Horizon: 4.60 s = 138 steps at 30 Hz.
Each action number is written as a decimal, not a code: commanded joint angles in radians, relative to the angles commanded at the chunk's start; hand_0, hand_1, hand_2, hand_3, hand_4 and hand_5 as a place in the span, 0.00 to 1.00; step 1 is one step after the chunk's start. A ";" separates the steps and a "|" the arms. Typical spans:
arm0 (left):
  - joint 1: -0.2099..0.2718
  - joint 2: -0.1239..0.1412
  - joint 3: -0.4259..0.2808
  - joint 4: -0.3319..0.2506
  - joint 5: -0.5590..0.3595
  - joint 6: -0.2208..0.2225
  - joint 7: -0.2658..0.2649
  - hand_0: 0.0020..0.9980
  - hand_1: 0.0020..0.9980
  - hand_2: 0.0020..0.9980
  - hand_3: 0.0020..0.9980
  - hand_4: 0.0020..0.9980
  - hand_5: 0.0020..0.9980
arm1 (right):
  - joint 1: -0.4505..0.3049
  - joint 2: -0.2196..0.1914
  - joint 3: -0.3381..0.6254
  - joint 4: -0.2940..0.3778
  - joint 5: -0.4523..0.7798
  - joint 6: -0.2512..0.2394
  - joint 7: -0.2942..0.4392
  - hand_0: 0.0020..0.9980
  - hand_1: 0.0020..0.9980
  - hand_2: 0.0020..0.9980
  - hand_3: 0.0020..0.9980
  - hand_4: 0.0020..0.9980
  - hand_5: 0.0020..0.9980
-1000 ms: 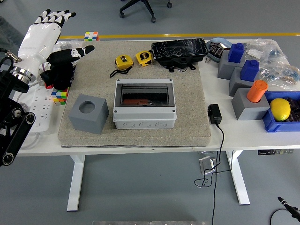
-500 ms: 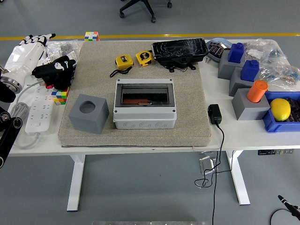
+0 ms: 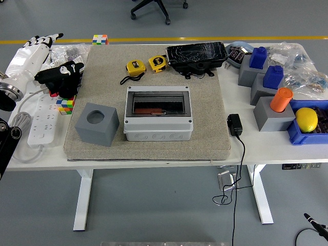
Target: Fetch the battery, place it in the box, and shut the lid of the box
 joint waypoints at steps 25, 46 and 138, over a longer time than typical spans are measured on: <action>0.007 -0.008 0.029 0.003 -0.087 0.112 -0.101 0.96 0.97 0.94 0.89 1.00 1.00 | -0.007 0.003 -0.002 0.000 -0.004 0.004 -0.002 0.91 0.89 0.82 0.92 1.00 1.00; 0.013 -0.001 0.006 -0.003 -0.079 0.129 -0.103 0.96 0.96 0.92 0.87 1.00 1.00 | 0.000 0.003 -0.006 0.000 -0.007 0.005 -0.003 0.91 0.89 0.82 0.92 1.00 1.00; 0.027 -0.004 -0.014 0.010 -0.073 0.163 -0.169 0.93 0.93 0.89 0.84 1.00 1.00 | -0.012 0.010 -0.034 0.000 0.027 0.005 0.005 0.91 0.89 0.82 0.91 1.00 1.00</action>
